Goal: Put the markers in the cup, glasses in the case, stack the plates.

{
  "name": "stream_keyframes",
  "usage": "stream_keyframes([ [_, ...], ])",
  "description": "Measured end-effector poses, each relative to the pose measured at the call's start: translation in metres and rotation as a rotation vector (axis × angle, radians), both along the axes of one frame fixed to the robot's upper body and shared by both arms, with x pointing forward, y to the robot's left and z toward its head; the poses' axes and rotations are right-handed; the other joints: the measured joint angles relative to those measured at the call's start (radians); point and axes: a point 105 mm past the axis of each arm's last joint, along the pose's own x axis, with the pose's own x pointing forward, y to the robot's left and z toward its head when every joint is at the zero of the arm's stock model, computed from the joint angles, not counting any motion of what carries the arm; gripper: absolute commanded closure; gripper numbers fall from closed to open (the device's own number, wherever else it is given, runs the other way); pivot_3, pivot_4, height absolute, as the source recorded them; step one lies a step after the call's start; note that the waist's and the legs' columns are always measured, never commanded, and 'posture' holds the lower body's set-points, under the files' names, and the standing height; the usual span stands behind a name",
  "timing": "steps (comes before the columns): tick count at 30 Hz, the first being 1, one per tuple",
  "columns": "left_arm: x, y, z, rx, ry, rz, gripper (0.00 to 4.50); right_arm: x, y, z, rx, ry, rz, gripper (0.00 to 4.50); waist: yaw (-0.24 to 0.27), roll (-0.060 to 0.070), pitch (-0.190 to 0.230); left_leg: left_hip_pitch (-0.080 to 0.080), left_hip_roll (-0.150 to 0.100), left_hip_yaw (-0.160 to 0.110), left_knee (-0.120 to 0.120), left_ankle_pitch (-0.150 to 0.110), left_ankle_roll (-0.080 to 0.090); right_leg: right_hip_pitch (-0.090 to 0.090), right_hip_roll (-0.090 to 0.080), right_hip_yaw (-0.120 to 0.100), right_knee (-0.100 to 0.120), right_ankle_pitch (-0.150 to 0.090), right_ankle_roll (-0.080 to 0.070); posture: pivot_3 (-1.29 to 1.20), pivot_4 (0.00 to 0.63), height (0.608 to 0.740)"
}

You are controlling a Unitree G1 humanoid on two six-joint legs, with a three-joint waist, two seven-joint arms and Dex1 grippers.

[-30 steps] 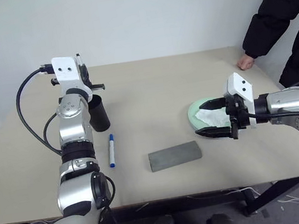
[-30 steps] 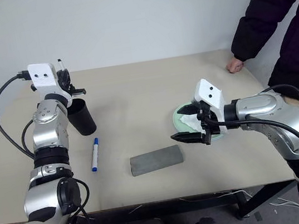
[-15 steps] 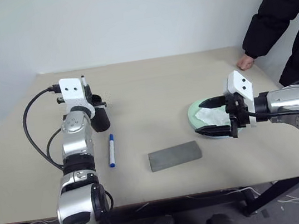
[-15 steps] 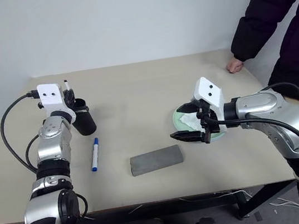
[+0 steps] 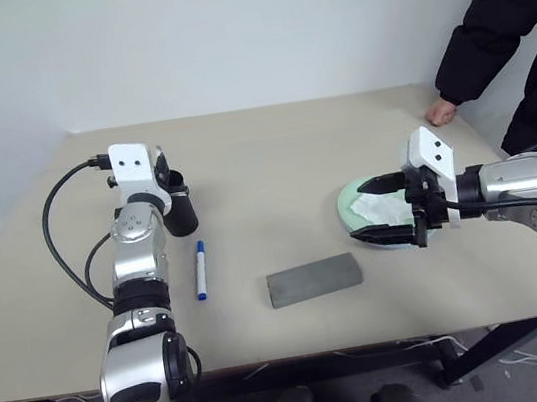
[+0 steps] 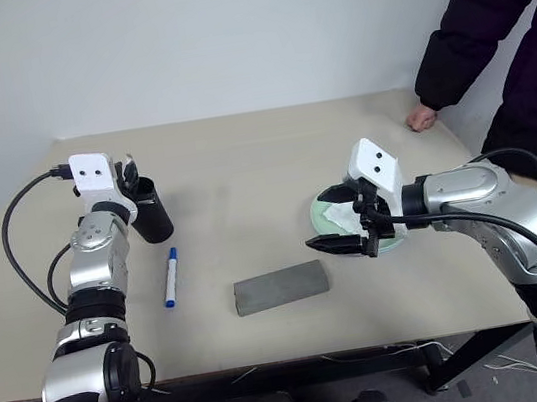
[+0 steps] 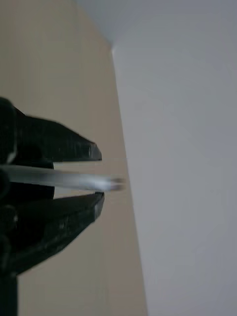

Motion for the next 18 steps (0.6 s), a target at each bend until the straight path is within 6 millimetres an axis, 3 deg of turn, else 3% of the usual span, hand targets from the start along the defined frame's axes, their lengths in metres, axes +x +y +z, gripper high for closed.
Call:
stream_keyframes([
  [3,0.0,0.001,0.0,0.002,0.0,0.004,1.72,0.0,0.0,0.0,0.0,0.0,0.0,0.0,0.0,0.0,0.0,0.0,0.0,0.0,0.0,0.0,0.0,0.0,0.0,0.0,0.0,0.0,0.0,0.0,0.0,0.727],
  [14,0.0,-0.001,0.002,-0.024,0.011,0.002,1.72,0.0,0.0,0.0,-0.001,0.0,0.0,0.0,0.0,0.0,0.0,0.0,0.0,0.0,0.0,0.0,0.0,0.0,0.0,0.0,0.0,0.0,0.0,0.0,0.0,0.727],
  [18,0.0,-0.009,0.02,-0.054,-0.019,-0.022,1.72,0.0,0.0,0.0,-0.001,0.0,0.0,0.0,0.0,0.0,0.0,-0.001,0.0,0.0,0.0,0.0,0.0,0.0,0.0,0.0,0.0,0.0,0.0,0.0,0.0,0.727],
])
